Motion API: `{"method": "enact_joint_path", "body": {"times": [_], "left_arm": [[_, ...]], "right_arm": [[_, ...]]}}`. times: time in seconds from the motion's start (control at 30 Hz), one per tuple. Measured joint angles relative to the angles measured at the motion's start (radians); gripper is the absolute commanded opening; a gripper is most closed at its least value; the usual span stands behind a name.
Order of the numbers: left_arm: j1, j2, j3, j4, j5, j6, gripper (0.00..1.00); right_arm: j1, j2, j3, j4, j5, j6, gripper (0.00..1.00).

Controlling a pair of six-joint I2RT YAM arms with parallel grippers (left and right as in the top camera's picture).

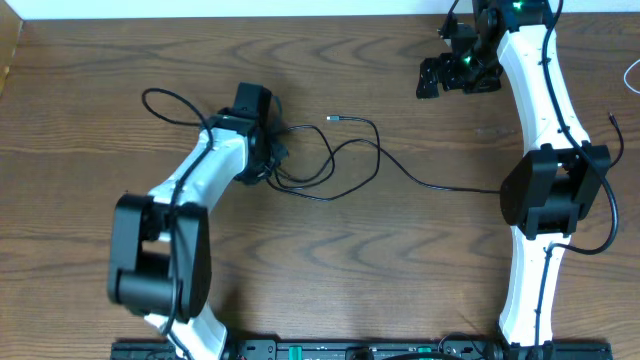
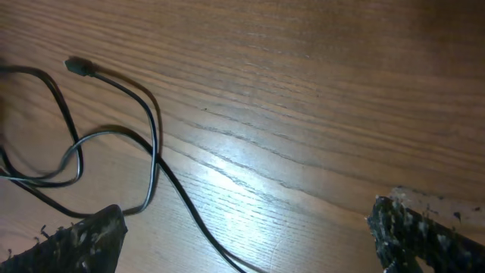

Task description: Untangle cables

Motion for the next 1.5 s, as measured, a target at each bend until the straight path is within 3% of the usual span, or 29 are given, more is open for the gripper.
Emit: {"method": "enact_joint_path", "body": {"times": [0.43,0.87,1.13,1.5], "left_arm": [[0.0,-0.467,0.024,0.185,0.089,0.026,0.07],[0.0,-0.591,0.024,0.315,0.118,0.013,0.08],[0.0,-0.582,0.024,0.277,0.043,0.009,0.08],[0.049,-0.487,0.024,0.254,-0.016,-0.006,0.08]], "right_arm": [[0.0,0.0,0.0,0.047,-0.082,0.0,0.97],[0.038,0.0,0.0,0.048,-0.314,-0.137,0.95],[0.105,0.0,-0.067,0.05,-0.288,-0.04,0.72],[0.248,0.0,-0.346,0.203,-0.155,0.285,0.52]]}}
